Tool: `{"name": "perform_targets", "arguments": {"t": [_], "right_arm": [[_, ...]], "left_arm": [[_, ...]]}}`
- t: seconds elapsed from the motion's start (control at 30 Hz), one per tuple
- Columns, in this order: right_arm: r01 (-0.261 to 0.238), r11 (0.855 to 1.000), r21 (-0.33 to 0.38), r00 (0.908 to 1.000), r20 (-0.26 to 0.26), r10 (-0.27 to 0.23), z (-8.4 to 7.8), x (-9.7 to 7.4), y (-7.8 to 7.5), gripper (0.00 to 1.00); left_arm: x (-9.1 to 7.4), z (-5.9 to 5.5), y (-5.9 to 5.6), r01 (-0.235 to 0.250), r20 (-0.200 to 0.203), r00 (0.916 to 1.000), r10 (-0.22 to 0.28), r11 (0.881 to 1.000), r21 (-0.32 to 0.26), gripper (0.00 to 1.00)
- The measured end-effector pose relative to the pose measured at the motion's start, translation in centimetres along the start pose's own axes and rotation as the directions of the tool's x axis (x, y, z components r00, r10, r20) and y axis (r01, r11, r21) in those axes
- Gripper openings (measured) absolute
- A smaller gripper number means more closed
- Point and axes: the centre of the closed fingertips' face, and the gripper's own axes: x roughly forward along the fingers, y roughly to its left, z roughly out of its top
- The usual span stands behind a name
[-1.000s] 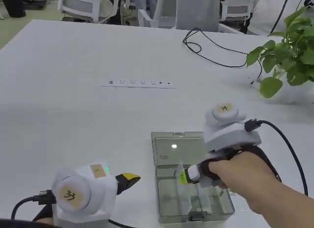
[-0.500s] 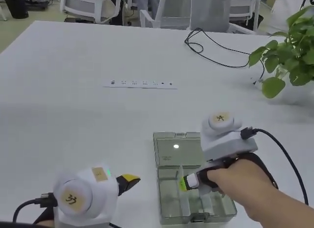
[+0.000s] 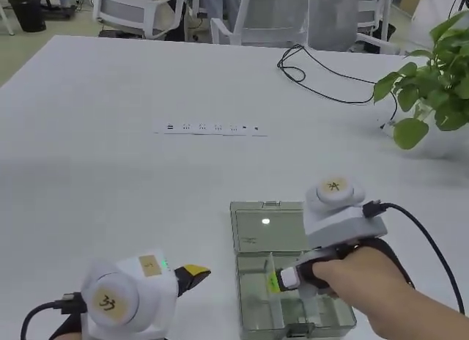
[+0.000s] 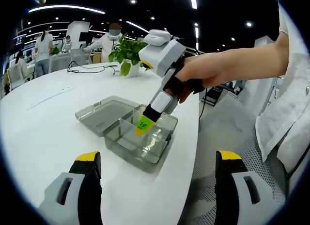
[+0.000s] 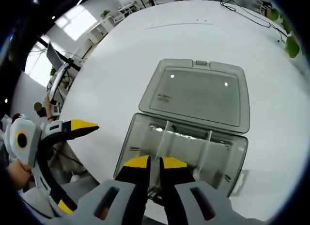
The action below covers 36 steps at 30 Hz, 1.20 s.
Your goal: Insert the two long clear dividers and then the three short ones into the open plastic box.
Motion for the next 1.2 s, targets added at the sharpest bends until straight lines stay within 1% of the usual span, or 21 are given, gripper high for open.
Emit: {"name": "perform_targets", "arguments": {"t": [0.1, 0.23, 0.27, 0.3, 0.4, 0.43, 0.47, 0.5, 0.6, 0.67, 0.73, 0.8, 0.87, 0.97, 1.0, 1.03, 1.07, 1.1, 1.13, 1.17, 1.2], "right_arm": [[-0.019, 1.000, 0.006, 0.9997, 0.016, 0.018, 0.0, -0.2, 0.1, 0.09], [-0.063, 0.998, 0.030, 0.9953, 0.075, 0.061, 0.7, -0.9, 0.2, 0.11], [-0.082, 0.996, 0.033, 0.9925, 0.093, 0.078, 0.9, -1.2, 0.3, 0.12], [-0.087, 0.996, 0.037, 0.9913, 0.102, 0.083, 1.1, -1.5, 0.3, 0.13], [-0.114, 0.993, 0.036, 0.9829, 0.149, 0.107, 1.8, -2.6, 0.1, 0.16], [-0.129, 0.991, 0.030, 0.9776, 0.172, 0.122, 2.2, -3.1, 0.0, 0.17], [-0.134, 0.991, 0.026, 0.9745, 0.185, 0.127, 2.4, -3.4, -0.1, 0.18], [-0.141, 0.990, 0.012, 0.9705, 0.199, 0.136, 2.5, -3.9, -0.2, 0.19], [-0.152, 0.988, -0.035, 0.9634, 0.218, 0.156, 2.9, -5.0, -0.6, 0.24], [-0.158, 0.986, -0.060, 0.9585, 0.230, 0.168, 3.1, -5.7, -0.8, 0.26], [-0.163, 0.984, -0.075, 0.9556, 0.236, 0.177, 3.2, -6.3, -1.1, 0.28], [-0.164, 0.979, -0.123, 0.9514, 0.243, 0.190, 3.3, -7.0, -1.4, 0.31], [-0.161, 0.973, -0.166, 0.9515, 0.236, 0.198, 3.1, -7.7, -1.9, 0.33], [-0.156, 0.966, -0.207, 0.9521, 0.229, 0.203, 2.6, -8.6, -2.7, 0.38], [-0.144, 0.957, -0.253, 0.9552, 0.217, 0.201, 2.2, -8.9, -3.2, 0.39], [-0.138, 0.954, -0.268, 0.9569, 0.212, 0.198, 2.0, -9.0, -3.3, 0.42], [-0.128, 0.944, -0.305, 0.9598, 0.202, 0.195, 1.6, -9.3, -3.7, 0.43], [-0.127, 0.930, -0.344, 0.9640, 0.178, 0.197, 0.9, -9.6, -4.0, 0.45], [-0.127, 0.922, -0.365, 0.9667, 0.163, 0.197, 0.5, -9.7, -4.2, 0.47], [-0.125, 0.907, -0.403, 0.9693, 0.146, 0.198, 0.0, -9.8, -4.6, 0.48], [-0.120, 0.896, -0.428, 0.9717, 0.134, 0.195, -0.3, -9.9, -4.8, 0.49]], "left_arm": [[0.0, 0.0, 0.0, -0.001, 0.001, 1.0000, 0.001, 1.000, -0.003, 1.00], [-0.1, 0.0, 0.1, -0.008, 0.003, 1.0000, 0.008, 1.000, -0.008, 1.00], [-0.1, 0.0, 0.1, -0.010, 0.002, 1.0000, 0.010, 1.000, -0.009, 1.00], [-0.2, -0.1, 0.1, -0.012, 0.000, 0.9999, 0.012, 1.000, -0.013, 1.00], [-0.2, -0.2, 0.2, -0.019, -0.002, 0.9998, 0.019, 1.000, -0.017, 1.00], [-0.3, -0.1, 0.3, -0.024, -0.001, 0.9997, 0.024, 1.000, -0.020, 1.00], [-0.3, -0.1, 0.3, -0.027, 0.000, 0.9996, 0.027, 0.999, -0.022, 1.00], [-0.3, -0.1, 0.3, -0.029, 0.000, 0.9996, 0.029, 0.999, -0.024, 1.00], [-0.4, -0.1, 0.4, -0.039, -0.001, 0.9992, 0.039, 0.999, -0.029, 1.00], [-0.4, 0.0, 0.3, -0.045, 0.000, 0.9990, 0.045, 0.999, -0.030, 1.00], [-0.4, 0.1, 0.3, -0.051, 0.000, 0.9987, 0.051, 0.998, -0.030, 1.00], [-0.4, 0.2, 0.4, -0.058, 0.000, 0.9983, 0.058, 0.998, -0.030, 1.00], [-0.5, 0.3, 0.5, -0.067, 0.001, 0.9978, 0.067, 0.997, -0.032, 1.00], [-0.6, 0.4, 0.6, -0.082, 0.003, 0.9967, 0.082, 0.996, -0.035, 1.00], [-0.6, 0.4, 0.7, -0.085, 0.005, 0.9963, 0.085, 0.996, -0.037, 1.00], [-0.6, 0.4, 0.7, -0.086, 0.005, 0.9962, 0.087, 0.996, -0.038, 1.00], [-0.6, 0.4, 0.7, -0.090, 0.005, 0.9959, 0.090, 0.995, -0.040, 1.00], [-0.6, 0.4, 0.7, -0.092, 0.005, 0.9957, 0.092, 0.995, -0.040, 1.00], [-0.6, 0.4, 0.7, -0.095, 0.006, 0.9954, 0.096, 0.995, -0.039, 1.00], [-0.6, 0.4, 0.7, -0.098, 0.005, 0.9951, 0.098, 0.994, -0.040, 1.00], [-0.7, 0.4, 0.7, -0.101, 0.003, 0.9949, 0.101, 0.994, -0.042, 1.00]]}}
